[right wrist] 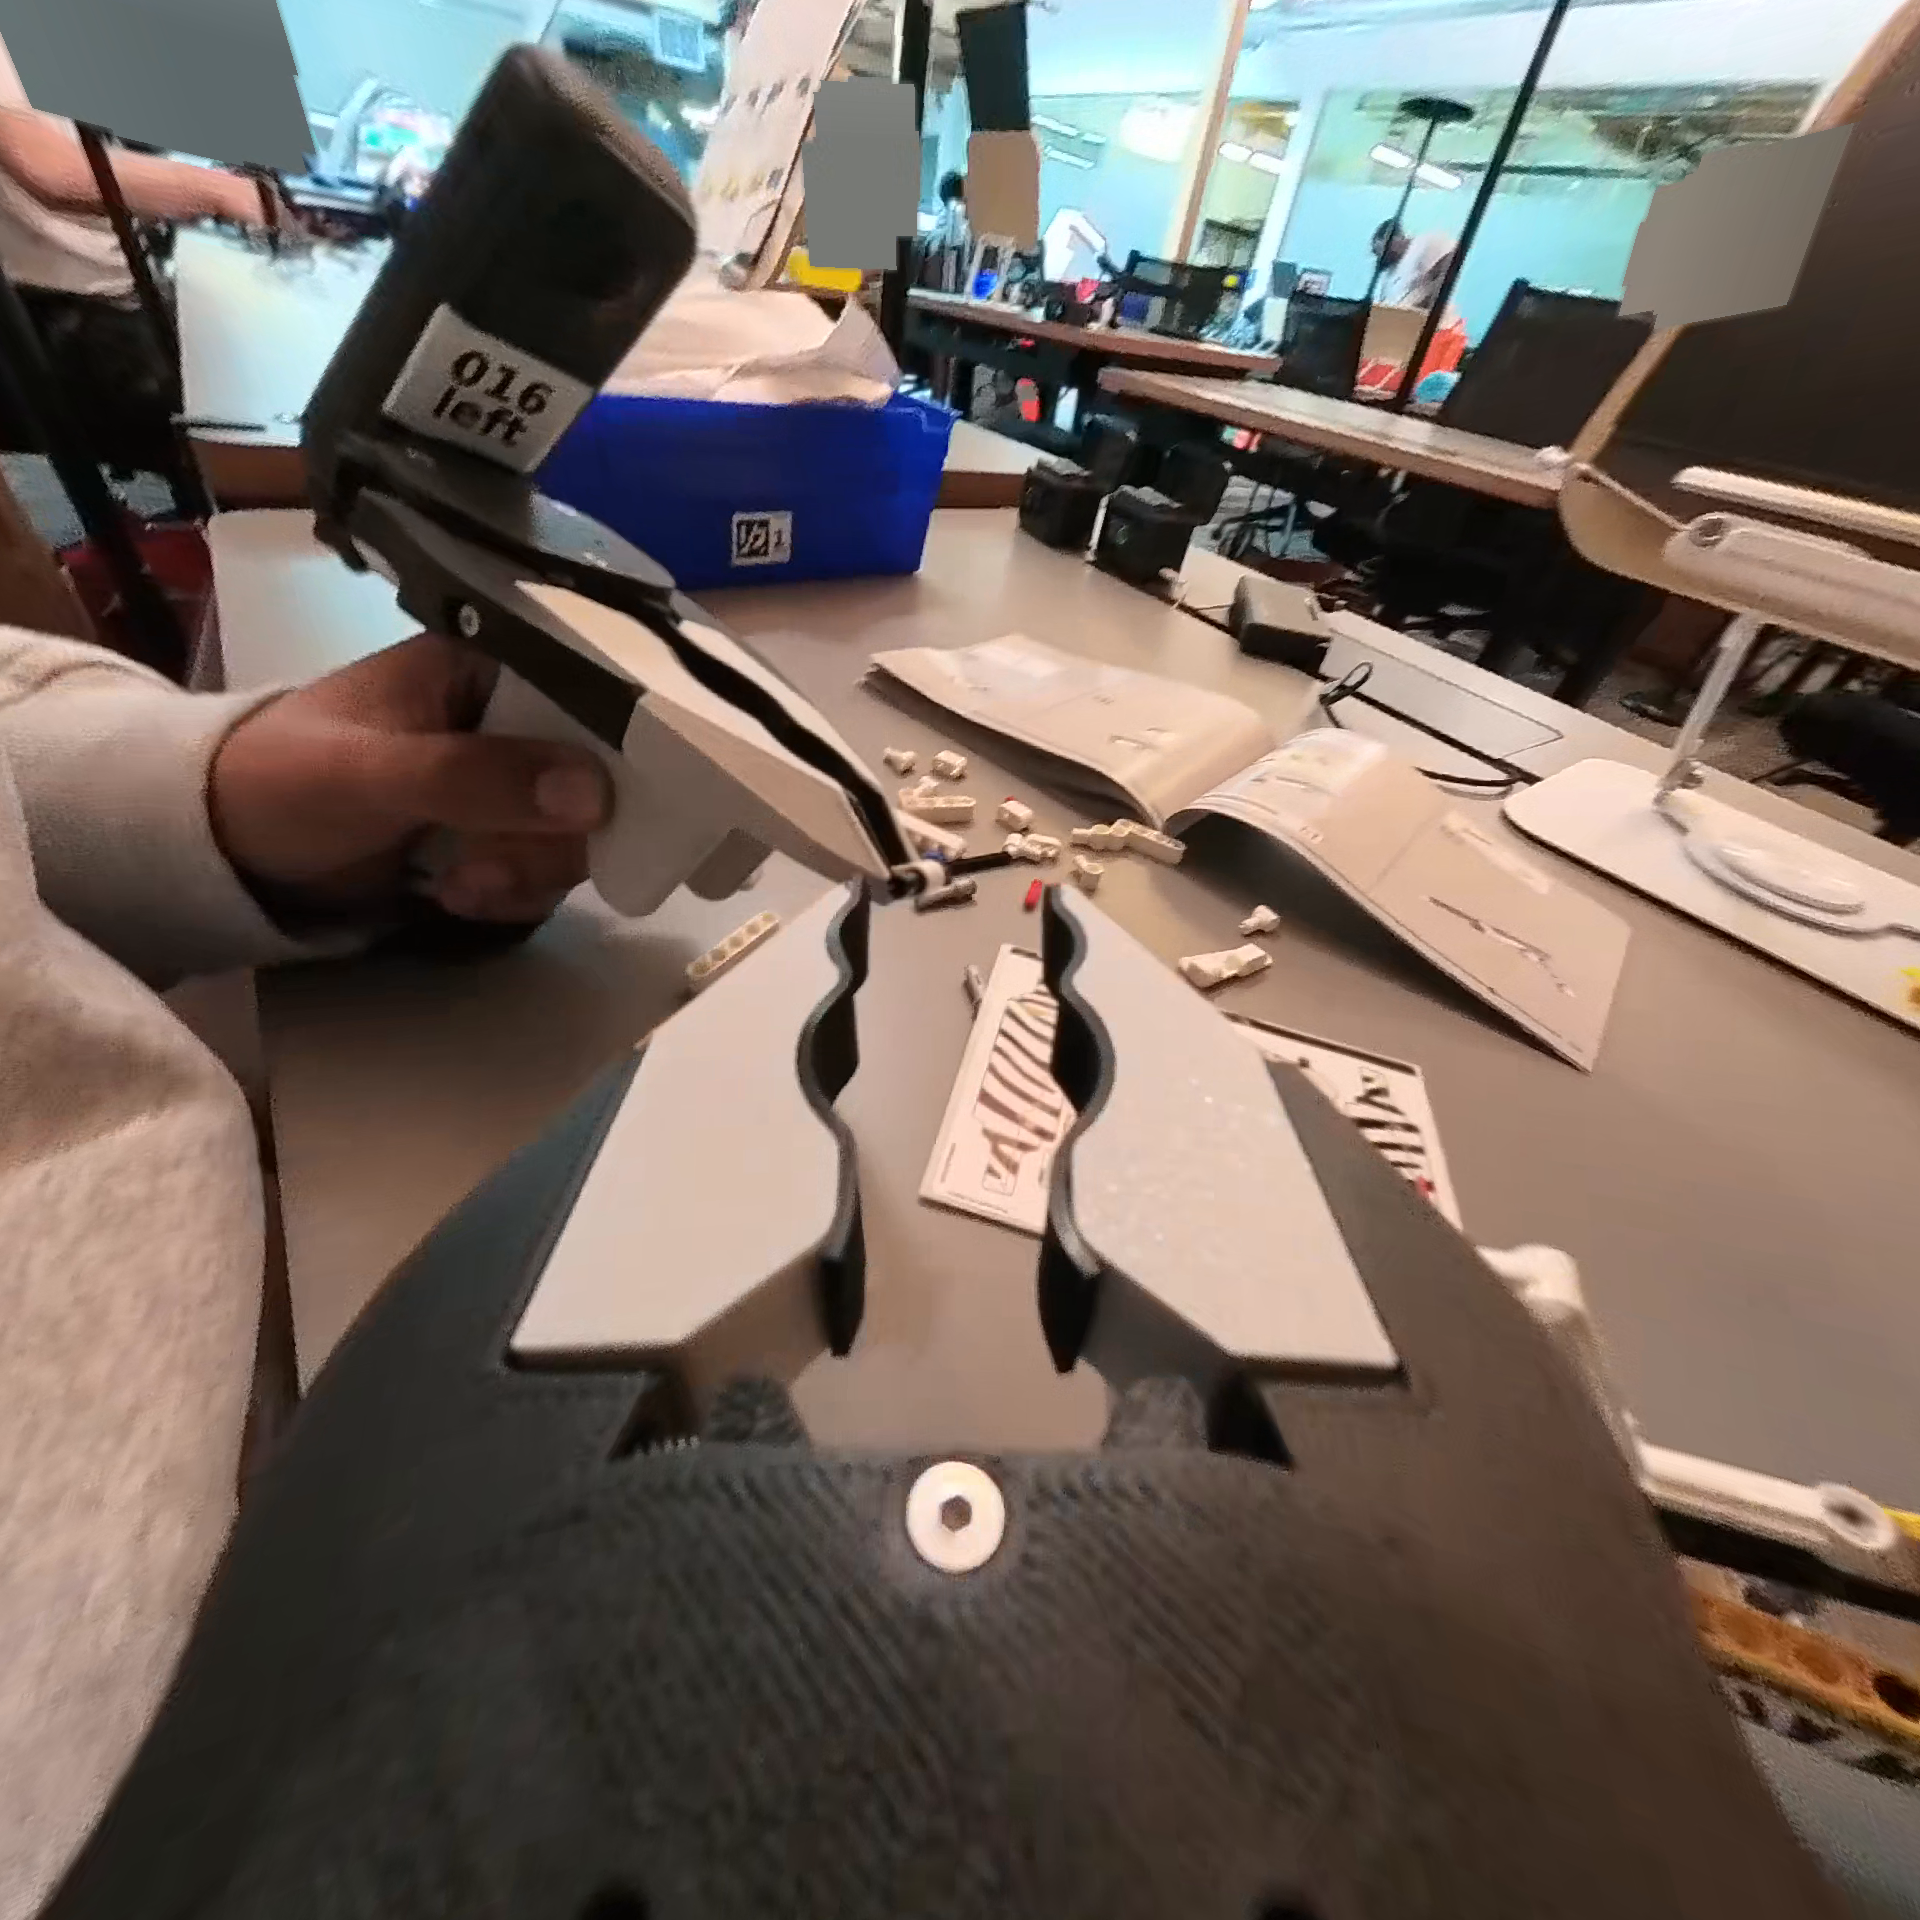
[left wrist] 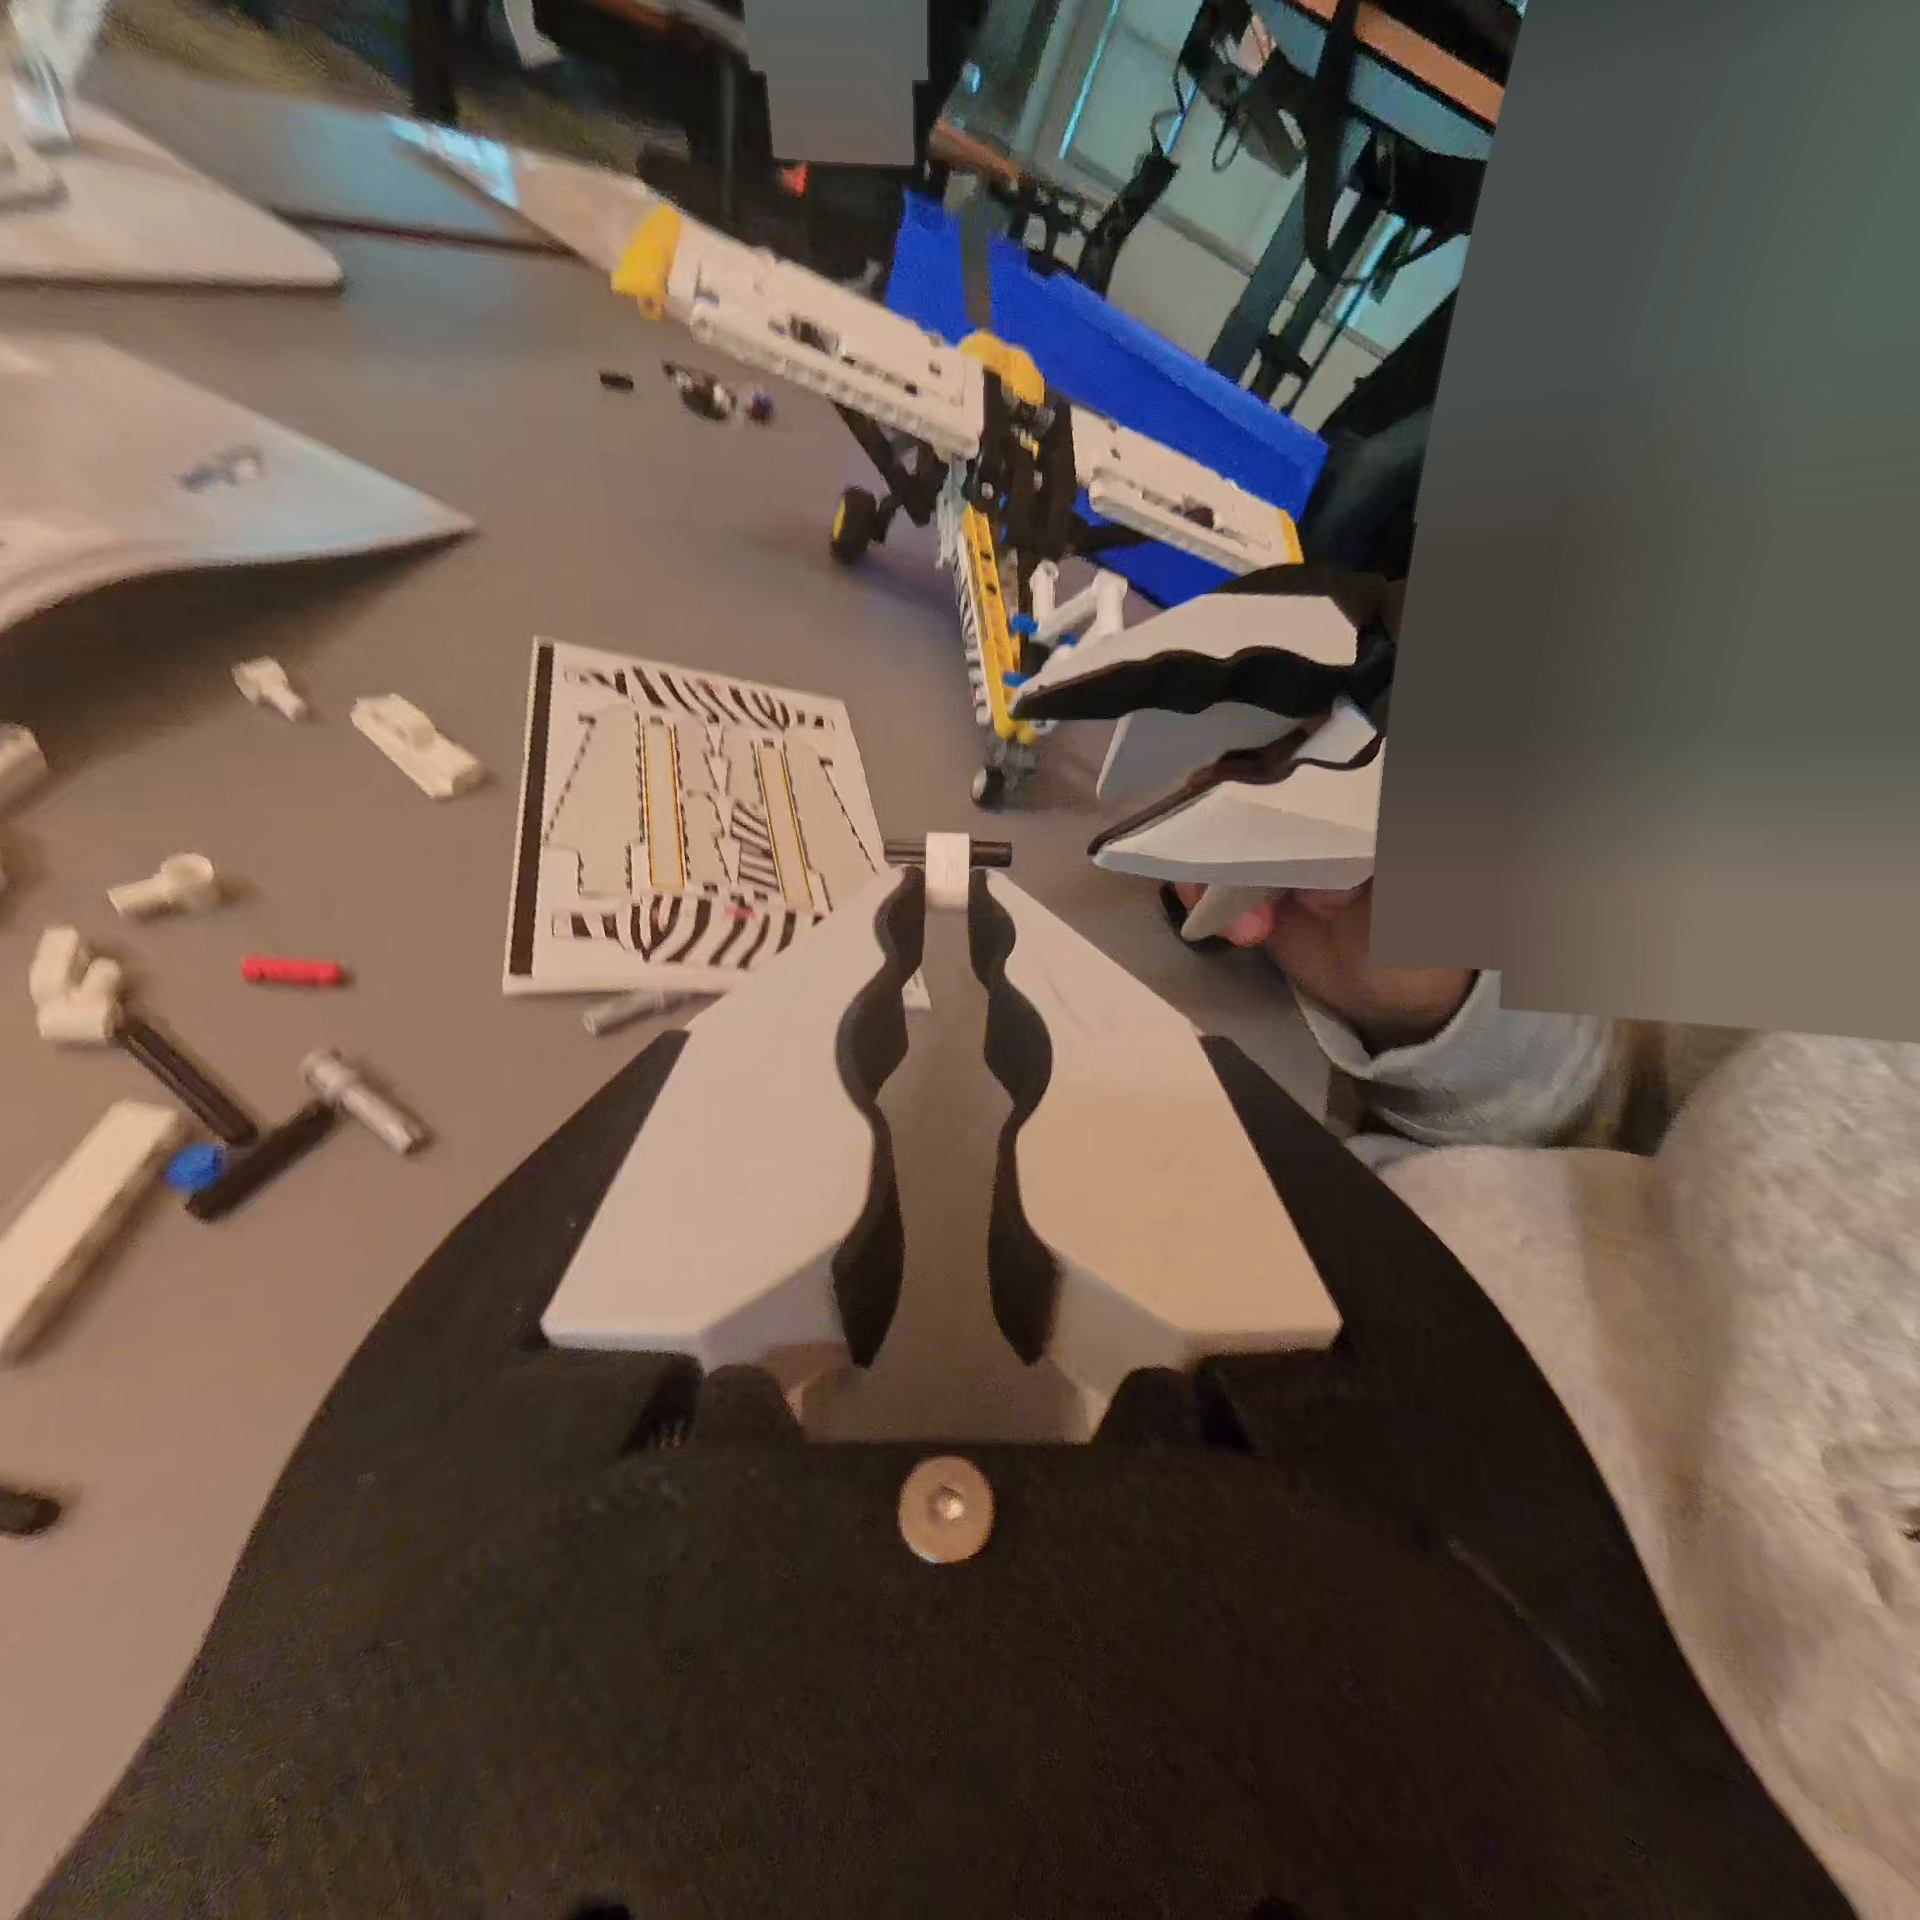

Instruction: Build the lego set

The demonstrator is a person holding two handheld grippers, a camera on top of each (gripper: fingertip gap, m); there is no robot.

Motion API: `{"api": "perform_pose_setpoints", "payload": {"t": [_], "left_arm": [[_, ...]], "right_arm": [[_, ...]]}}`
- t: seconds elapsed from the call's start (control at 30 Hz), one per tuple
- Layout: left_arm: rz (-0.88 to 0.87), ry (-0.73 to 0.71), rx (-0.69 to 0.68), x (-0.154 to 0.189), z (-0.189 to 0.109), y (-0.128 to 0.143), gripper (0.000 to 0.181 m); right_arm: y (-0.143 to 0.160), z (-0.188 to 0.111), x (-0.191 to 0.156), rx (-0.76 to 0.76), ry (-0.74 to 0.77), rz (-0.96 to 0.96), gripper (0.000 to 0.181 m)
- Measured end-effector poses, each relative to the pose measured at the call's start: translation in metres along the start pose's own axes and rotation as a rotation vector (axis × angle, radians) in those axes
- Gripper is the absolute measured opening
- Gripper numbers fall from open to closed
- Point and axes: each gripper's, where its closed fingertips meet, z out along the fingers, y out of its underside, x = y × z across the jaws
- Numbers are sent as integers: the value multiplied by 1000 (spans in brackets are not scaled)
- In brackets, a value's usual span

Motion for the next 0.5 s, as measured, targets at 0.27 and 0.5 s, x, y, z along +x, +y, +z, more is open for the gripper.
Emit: {"api": "perform_pose_setpoints", "payload": {"t": [0.27, 0.5], "left_arm": [[60, 77, 107, 18, 6, -15, 7], [31, 105, 111, 20, 5, -14, 7]], "right_arm": [[-3, -1, 0, 28, -21, 14, 32], [-3, 1, 0, 25, -18, 4, 31]]}}
